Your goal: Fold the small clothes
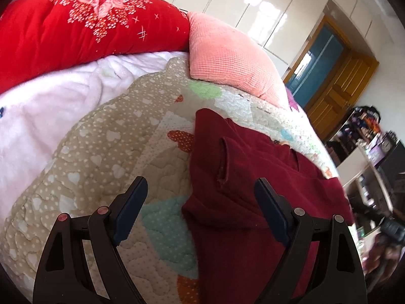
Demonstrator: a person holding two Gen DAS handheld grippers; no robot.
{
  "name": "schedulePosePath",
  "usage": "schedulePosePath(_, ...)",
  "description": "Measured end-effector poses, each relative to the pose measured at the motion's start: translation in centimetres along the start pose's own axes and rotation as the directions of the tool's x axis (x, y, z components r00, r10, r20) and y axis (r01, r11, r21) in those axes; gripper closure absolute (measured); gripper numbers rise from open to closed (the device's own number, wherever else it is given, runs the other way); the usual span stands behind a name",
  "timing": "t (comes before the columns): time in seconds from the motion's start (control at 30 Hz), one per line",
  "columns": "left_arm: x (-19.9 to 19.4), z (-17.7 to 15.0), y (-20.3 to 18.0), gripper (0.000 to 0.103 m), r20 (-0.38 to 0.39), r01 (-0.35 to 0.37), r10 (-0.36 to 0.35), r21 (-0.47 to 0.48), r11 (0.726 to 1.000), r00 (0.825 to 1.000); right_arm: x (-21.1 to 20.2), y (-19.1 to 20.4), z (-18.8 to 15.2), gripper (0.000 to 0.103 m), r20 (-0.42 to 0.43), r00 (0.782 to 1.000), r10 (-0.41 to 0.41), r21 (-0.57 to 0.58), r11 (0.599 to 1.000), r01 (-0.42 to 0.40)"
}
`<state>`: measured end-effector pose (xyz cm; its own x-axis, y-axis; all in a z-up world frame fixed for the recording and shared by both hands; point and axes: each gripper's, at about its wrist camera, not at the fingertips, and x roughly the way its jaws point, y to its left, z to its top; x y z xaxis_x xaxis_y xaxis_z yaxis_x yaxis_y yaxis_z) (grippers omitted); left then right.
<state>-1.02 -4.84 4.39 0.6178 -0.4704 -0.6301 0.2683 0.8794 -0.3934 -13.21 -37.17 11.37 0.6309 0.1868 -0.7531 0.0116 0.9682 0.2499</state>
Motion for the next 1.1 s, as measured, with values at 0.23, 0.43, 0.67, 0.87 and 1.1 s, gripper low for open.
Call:
schedulePosePath(0.23, 2.6, 0.9, -2.8, 0.016, -0.044, -0.061, 0.065, 0.089, 0.994, 0.997, -4.6, -11.2, -1.4, 0.055, -0.026, 0.956, -0.292, 0.213, 0.933, 0.291)
schedulePosePath(0.43, 5.0, -0.3, -3.1, 0.016, -0.113, -0.103, 0.121, 0.157, 0.982, 0.986, 0.0, -12.5, -0.9, 0.061, -0.087, 0.976, -0.198, 0.246, 0.945, 0.214)
schedulePosePath(0.67, 5.0, -0.3, -2.7, 0.016, -0.127, -0.087, 0.103, 0.132, 0.987, 0.987, 1.2, -12.7, -1.4, 0.074, -0.106, 0.879, -0.464, 0.126, 0.871, 0.475)
schedulePosePath(0.87, 5.0, -0.6, -2.8, 0.016, -0.125, -0.106, 0.123, 0.137, 0.985, 0.984, -3.4, -9.4, -1.7, 0.073, 0.010, 0.928, -0.372, 0.111, 0.923, 0.369)
schedulePosePath(1.1, 5.1, -0.6, -2.8, 0.016, -0.126, -0.115, 0.133, 0.145, 0.983, 0.983, -0.2, -8.6, -4.3, 0.079, -0.104, 0.940, -0.324, 0.029, 0.944, 0.328)
